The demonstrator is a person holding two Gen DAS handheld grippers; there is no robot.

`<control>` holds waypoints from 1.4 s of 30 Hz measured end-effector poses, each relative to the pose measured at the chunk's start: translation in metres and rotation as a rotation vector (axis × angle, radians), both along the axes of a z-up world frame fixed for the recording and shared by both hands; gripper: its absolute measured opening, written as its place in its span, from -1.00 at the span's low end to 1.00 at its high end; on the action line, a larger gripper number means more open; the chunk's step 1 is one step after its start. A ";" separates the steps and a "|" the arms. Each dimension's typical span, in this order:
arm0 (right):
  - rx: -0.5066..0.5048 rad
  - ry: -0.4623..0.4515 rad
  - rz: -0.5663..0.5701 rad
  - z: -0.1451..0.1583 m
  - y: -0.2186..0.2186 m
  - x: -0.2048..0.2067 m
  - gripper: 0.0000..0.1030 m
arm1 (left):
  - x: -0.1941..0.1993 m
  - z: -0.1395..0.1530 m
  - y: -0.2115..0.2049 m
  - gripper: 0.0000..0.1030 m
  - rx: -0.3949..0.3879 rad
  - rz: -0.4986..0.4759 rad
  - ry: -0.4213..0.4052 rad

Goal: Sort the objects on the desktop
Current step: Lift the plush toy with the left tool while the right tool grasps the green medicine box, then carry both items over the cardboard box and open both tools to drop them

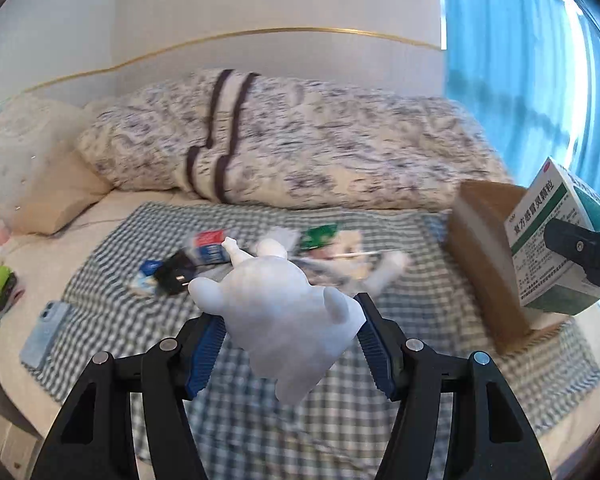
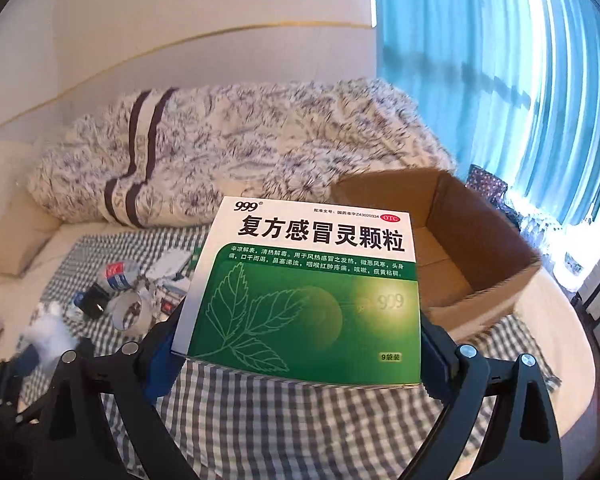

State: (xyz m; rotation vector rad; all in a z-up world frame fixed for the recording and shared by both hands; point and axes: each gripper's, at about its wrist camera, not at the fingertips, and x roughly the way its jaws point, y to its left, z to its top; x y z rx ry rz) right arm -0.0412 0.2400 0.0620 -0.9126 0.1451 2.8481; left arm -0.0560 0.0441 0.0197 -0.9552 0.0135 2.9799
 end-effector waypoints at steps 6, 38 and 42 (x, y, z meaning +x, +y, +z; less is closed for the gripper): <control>-0.013 0.059 -0.040 0.035 0.047 0.015 0.85 | -0.006 0.027 0.058 0.25 -0.018 -0.109 0.029; -0.063 -0.131 -0.225 -0.013 0.246 -0.101 0.85 | -0.122 -0.011 0.314 0.28 -0.076 -0.507 -0.122; -0.079 -0.147 -0.234 -0.020 0.251 -0.110 0.86 | -0.130 -0.018 0.315 0.34 -0.082 -0.495 -0.141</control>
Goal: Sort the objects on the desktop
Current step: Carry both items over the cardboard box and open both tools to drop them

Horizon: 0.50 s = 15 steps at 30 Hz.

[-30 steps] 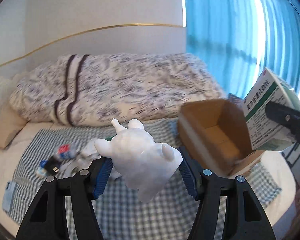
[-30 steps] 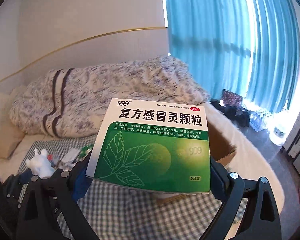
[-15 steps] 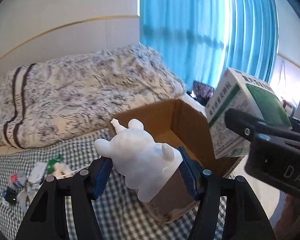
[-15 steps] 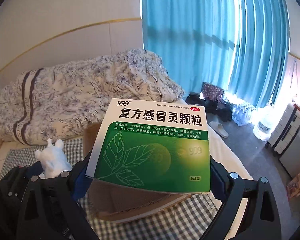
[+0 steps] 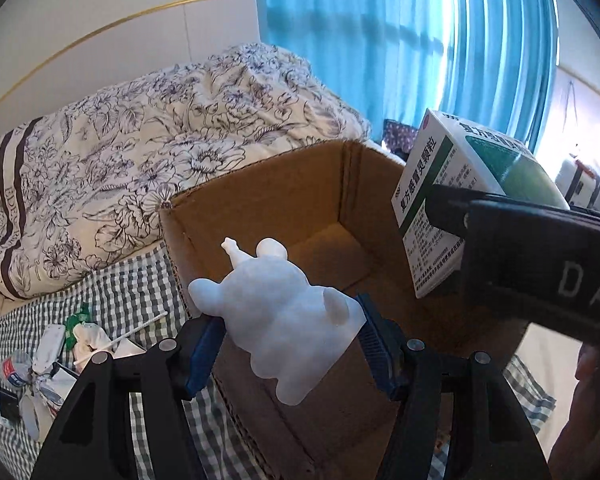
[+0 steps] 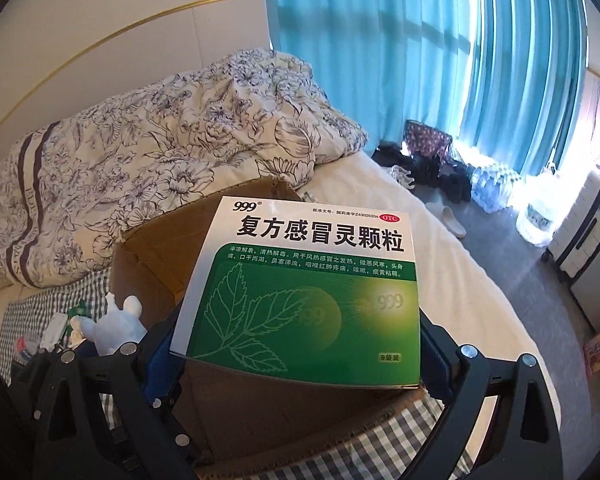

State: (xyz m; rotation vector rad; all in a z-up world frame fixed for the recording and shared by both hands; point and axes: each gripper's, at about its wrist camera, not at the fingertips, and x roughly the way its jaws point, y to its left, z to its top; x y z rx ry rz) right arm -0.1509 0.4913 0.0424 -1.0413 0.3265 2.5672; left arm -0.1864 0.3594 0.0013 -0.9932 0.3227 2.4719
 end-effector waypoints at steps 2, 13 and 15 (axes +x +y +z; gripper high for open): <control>0.013 -0.002 -0.001 -0.001 -0.001 -0.002 0.88 | 0.000 0.001 0.001 0.65 0.000 0.000 0.011; -0.004 -0.020 -0.032 0.004 -0.003 -0.003 0.99 | 0.005 0.013 -0.015 0.92 0.005 0.033 0.055; -0.001 -0.010 -0.036 0.010 -0.005 0.003 0.99 | 0.008 0.015 -0.021 0.92 0.004 0.044 0.058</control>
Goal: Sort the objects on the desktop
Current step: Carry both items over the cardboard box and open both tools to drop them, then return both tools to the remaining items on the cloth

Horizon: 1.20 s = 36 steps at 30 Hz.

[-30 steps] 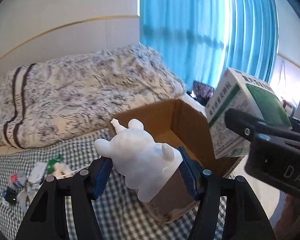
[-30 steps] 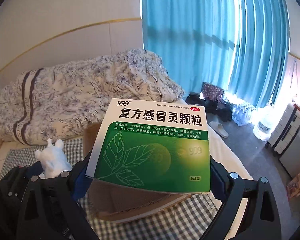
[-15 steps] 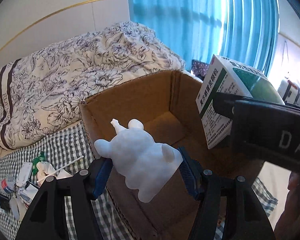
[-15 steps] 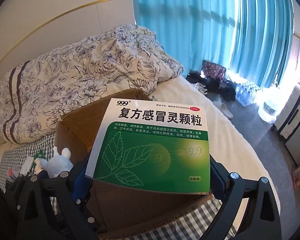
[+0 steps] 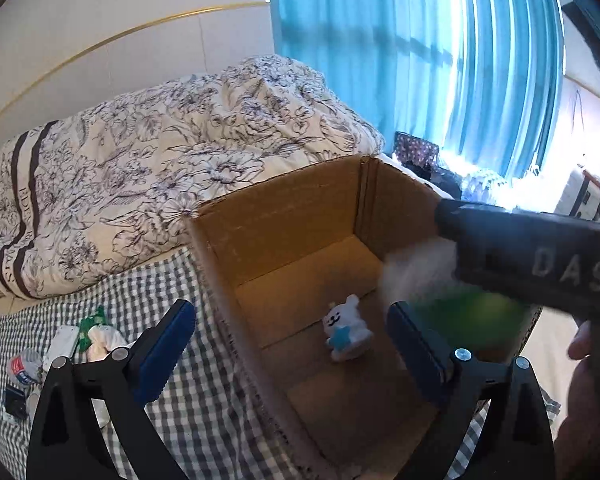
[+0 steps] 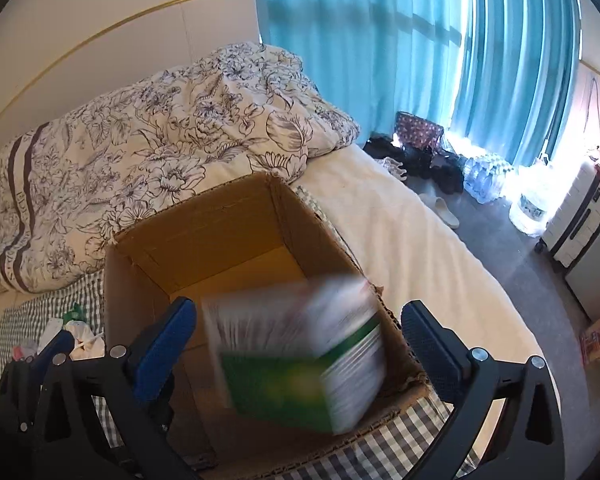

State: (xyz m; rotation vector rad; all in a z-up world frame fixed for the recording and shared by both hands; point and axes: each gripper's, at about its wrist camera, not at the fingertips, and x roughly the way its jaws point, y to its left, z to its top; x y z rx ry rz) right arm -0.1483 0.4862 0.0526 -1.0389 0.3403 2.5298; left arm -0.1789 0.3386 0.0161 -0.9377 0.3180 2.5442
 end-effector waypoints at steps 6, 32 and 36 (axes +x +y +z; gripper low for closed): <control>0.008 0.030 -0.004 0.020 -0.009 0.017 0.99 | 0.014 0.016 -0.020 0.92 0.014 0.029 0.019; -0.006 0.099 0.247 0.030 -0.203 0.130 0.99 | 0.118 0.043 -0.253 1.00 0.036 0.390 0.061; -0.021 0.092 0.308 0.014 -0.239 0.139 0.99 | 0.135 0.030 -0.296 1.00 0.034 0.461 0.068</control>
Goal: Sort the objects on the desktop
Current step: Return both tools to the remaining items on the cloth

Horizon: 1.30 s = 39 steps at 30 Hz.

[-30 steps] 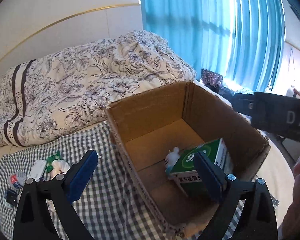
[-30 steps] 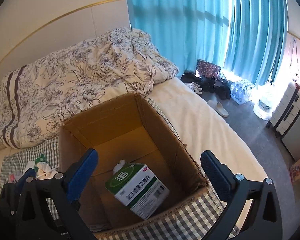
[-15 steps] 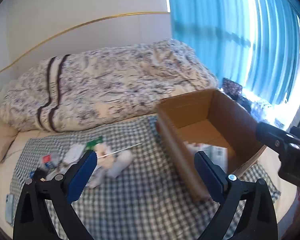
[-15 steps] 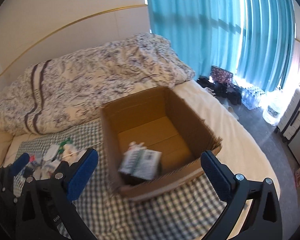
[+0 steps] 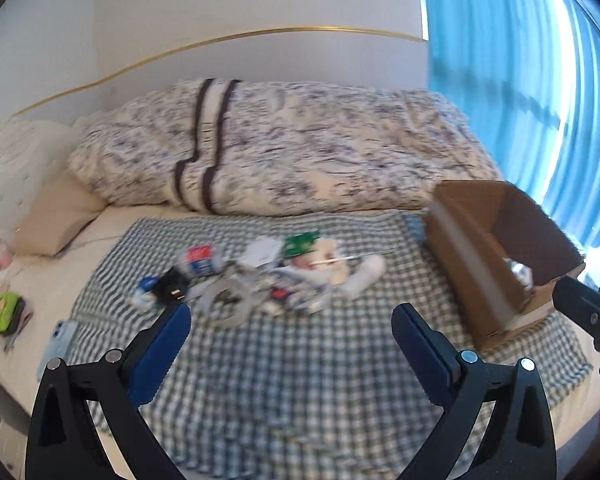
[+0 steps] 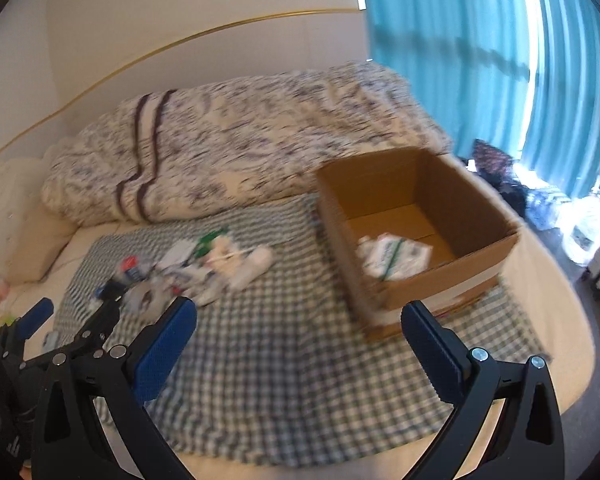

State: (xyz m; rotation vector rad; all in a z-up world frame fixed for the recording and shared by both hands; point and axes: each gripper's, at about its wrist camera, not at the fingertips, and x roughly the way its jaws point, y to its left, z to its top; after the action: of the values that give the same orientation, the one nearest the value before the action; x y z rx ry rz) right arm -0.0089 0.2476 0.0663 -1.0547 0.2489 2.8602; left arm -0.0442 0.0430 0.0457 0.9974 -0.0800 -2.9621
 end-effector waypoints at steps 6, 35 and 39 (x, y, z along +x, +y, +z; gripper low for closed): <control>0.024 -0.024 0.076 -0.038 -0.049 0.012 0.99 | 0.016 -0.028 -0.046 1.00 -0.003 0.072 -0.017; 0.047 -0.162 0.124 -0.139 -0.089 -0.078 0.99 | -0.070 -0.122 -0.118 1.00 0.054 0.141 -0.129; 0.090 -0.191 0.116 -0.148 -0.088 -0.098 0.99 | -0.102 -0.137 -0.103 1.00 0.046 0.107 -0.149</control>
State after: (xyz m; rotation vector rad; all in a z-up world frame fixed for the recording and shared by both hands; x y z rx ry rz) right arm -0.1068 0.1595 -0.0821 -1.3544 0.0467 2.8118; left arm -0.1467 -0.0597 -0.0909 1.1869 0.0393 -2.8023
